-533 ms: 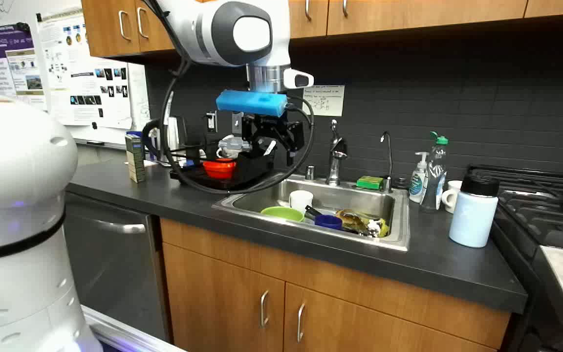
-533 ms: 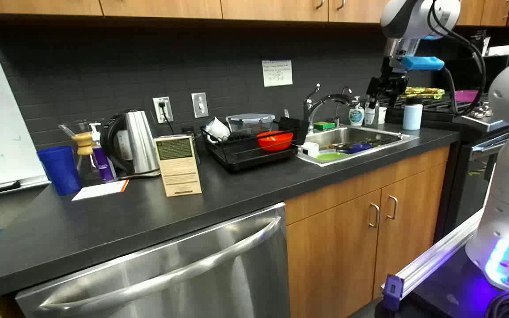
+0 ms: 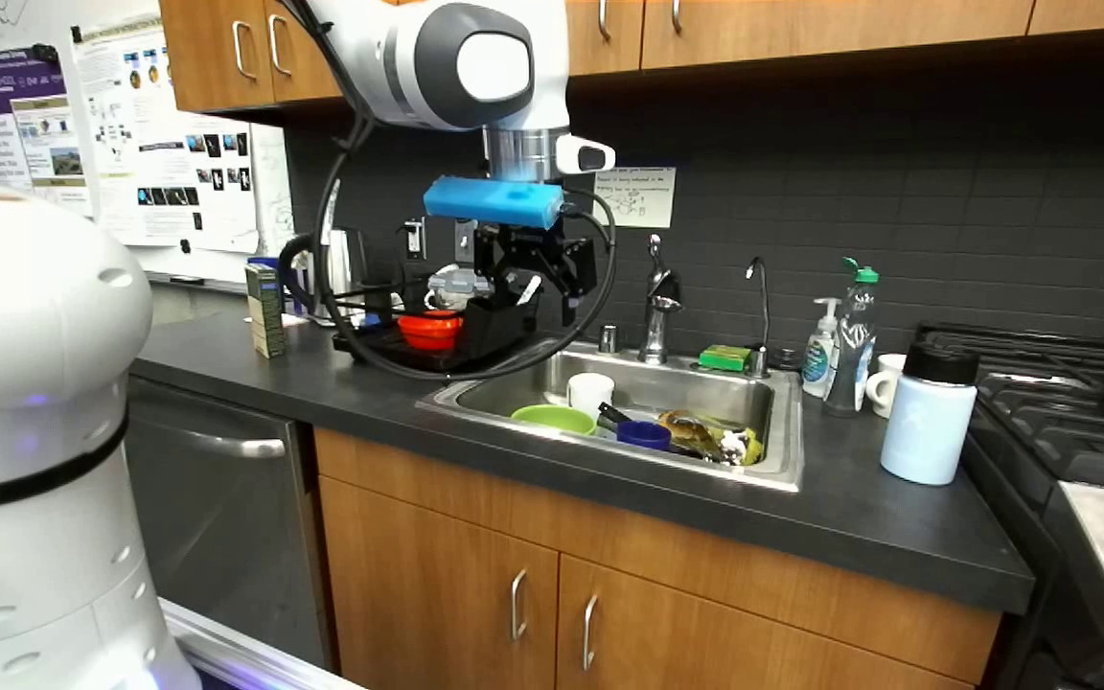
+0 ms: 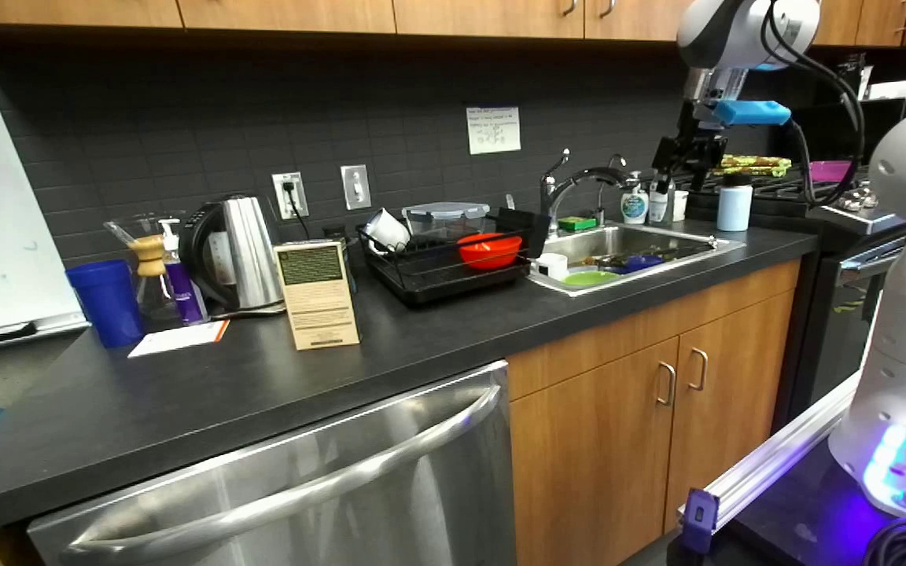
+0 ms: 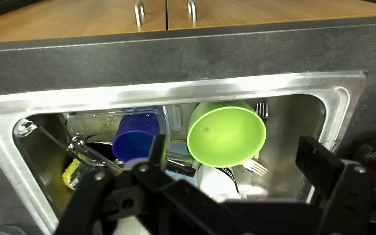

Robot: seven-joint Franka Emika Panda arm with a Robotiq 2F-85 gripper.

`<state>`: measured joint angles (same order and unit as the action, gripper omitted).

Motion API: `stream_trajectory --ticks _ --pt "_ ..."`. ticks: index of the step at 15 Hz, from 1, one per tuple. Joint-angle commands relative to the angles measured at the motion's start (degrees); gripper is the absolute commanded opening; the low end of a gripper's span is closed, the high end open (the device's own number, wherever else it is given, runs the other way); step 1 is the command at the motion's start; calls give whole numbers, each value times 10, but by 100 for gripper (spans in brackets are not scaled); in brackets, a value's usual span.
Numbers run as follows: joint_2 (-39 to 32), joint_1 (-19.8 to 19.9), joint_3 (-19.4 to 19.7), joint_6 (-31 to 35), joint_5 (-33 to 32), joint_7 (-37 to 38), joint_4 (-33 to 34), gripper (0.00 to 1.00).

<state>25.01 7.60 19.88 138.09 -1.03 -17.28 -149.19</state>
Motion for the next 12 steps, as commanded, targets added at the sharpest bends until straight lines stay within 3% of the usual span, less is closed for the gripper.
stream_trajectory --ticks 1,5,12 --pt "-1 11 -11 -2 7 -5 1 100" --pt "6 -1 -20 30 19 -7 -3 100" --pt "-8 -47 -38 144 51 -16 0 100"
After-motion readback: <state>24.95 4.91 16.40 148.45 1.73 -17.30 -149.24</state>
